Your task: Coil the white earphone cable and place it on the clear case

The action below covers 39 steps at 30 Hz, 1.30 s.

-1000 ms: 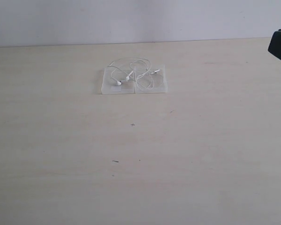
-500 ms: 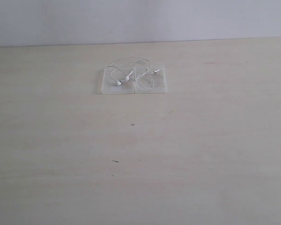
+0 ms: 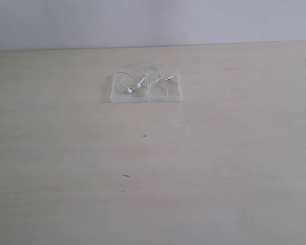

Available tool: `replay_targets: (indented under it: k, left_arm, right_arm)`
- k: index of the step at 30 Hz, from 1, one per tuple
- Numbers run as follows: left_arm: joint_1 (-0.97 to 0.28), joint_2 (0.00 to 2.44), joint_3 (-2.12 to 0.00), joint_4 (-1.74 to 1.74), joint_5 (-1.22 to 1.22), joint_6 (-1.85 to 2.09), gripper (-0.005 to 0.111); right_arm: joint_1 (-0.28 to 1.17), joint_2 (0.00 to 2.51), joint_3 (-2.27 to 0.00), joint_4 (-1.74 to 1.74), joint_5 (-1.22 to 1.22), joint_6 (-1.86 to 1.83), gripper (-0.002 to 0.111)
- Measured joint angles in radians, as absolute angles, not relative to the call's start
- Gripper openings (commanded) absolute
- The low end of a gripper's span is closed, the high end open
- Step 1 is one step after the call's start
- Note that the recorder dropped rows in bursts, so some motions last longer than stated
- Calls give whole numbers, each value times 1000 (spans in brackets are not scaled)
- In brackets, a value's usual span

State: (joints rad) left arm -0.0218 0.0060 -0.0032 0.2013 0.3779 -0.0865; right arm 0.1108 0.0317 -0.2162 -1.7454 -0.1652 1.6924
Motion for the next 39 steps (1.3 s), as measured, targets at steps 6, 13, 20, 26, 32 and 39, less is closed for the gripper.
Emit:
replay_targets:
  k: [6, 13, 20, 26, 32, 39]
  left_arm:
    - [-22, 6, -3, 201, 381, -87, 0]
    - [-22, 6, -3, 201, 381, -87, 0]
    - [-22, 6, -3, 201, 381, -87, 0]
    - [-22, 6, -3, 201, 381, -87, 0]
    - [-22, 6, -3, 201, 381, -87, 0]
    - [-22, 6, -3, 201, 384, -87, 0]
  right_arm:
    - [111, 33, -99, -1745, -38, 1692, 0]
    - [111, 34, -80, -1745, -24, 1717, 0]
    - [111, 34, -80, -1721, -23, 1725, 0]
    - [111, 34, -80, -1249, 127, 1428, 0]
    - [111, 34, -80, -715, 250, 687, 0]
    - [111, 34, -80, -672, 351, 630, 0]
